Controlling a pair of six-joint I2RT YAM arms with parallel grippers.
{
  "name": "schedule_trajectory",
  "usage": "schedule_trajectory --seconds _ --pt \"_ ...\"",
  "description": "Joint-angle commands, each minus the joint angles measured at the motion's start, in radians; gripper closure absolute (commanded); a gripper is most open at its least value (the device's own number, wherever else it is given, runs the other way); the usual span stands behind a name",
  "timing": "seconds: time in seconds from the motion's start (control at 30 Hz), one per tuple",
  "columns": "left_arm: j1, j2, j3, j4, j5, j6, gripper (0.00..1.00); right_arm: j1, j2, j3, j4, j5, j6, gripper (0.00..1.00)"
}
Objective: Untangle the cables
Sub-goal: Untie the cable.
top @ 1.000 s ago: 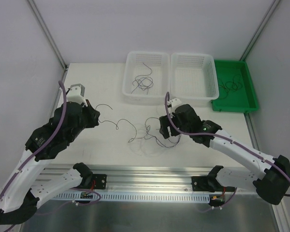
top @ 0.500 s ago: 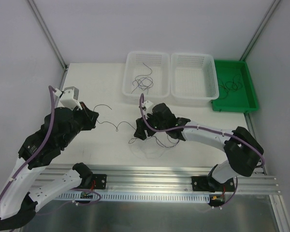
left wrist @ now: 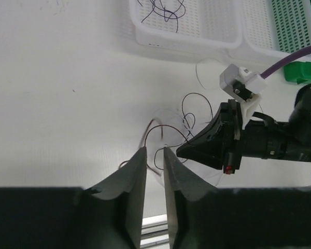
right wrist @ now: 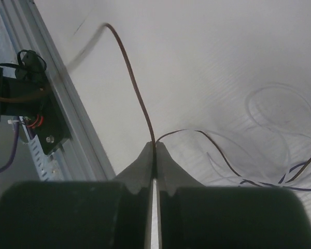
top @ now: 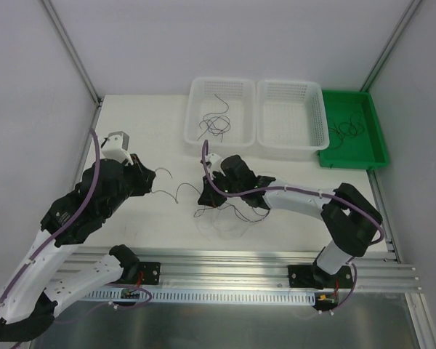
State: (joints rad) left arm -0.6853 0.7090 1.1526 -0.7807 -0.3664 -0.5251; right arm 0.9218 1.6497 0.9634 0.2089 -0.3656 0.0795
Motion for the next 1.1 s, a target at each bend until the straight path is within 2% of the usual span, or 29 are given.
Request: schedule_trajectory --seconds 0.0,0.03,0.07,0.13,0.17,0.3,0.43,0.57,0.63,0.77,0.87,1.07 --pt "0.009 0.039 -0.059 0.053 0.018 -0.029 0.78 0.006 -0.154 0.125 -0.066 -0.049 0.034 0.99" --pt "0.009 0.044 -0.074 0.066 0.02 -0.033 0.73 0.006 -0.177 0.153 -0.104 -0.041 0.037 0.99" --pt "0.009 0.052 -0.089 0.092 0.02 -0.036 0.59 0.006 -0.22 0.182 -0.194 -0.01 0.045 0.99" --pt "0.009 0.064 -0.137 0.116 0.026 -0.047 0.45 0.005 -0.249 0.29 -0.297 0.026 0.04 0.99" --pt "0.009 0.07 -0.149 0.138 0.032 -0.05 0.35 0.003 -0.273 0.332 -0.395 0.071 0.037 0.99" --pt "0.009 0.054 -0.214 0.195 0.104 -0.081 0.19 -0.018 -0.313 0.519 -0.574 0.158 0.013 0.99" --pt "0.009 -0.031 -0.296 0.319 0.191 -0.063 0.15 -0.037 -0.337 0.615 -0.638 0.211 -0.021 0.99" --pt "0.009 -0.13 -0.434 0.494 0.357 -0.027 0.14 -0.054 -0.358 0.666 -0.68 0.251 -0.03 0.99" --pt "0.009 -0.138 -0.477 0.583 0.401 -0.018 0.12 -0.061 -0.372 0.681 -0.672 0.254 -0.027 0.99" --pt "0.003 -0.06 -0.569 0.731 0.53 0.0 0.08 -0.069 -0.37 0.732 -0.687 0.237 -0.018 0.99" --pt "-0.051 0.009 -0.606 0.869 0.534 0.034 0.06 -0.069 -0.369 0.721 -0.7 0.225 -0.009 0.99" --pt "-0.255 0.162 -0.642 1.164 0.33 0.201 0.04 -0.07 -0.386 0.65 -0.678 0.194 0.026 0.99"
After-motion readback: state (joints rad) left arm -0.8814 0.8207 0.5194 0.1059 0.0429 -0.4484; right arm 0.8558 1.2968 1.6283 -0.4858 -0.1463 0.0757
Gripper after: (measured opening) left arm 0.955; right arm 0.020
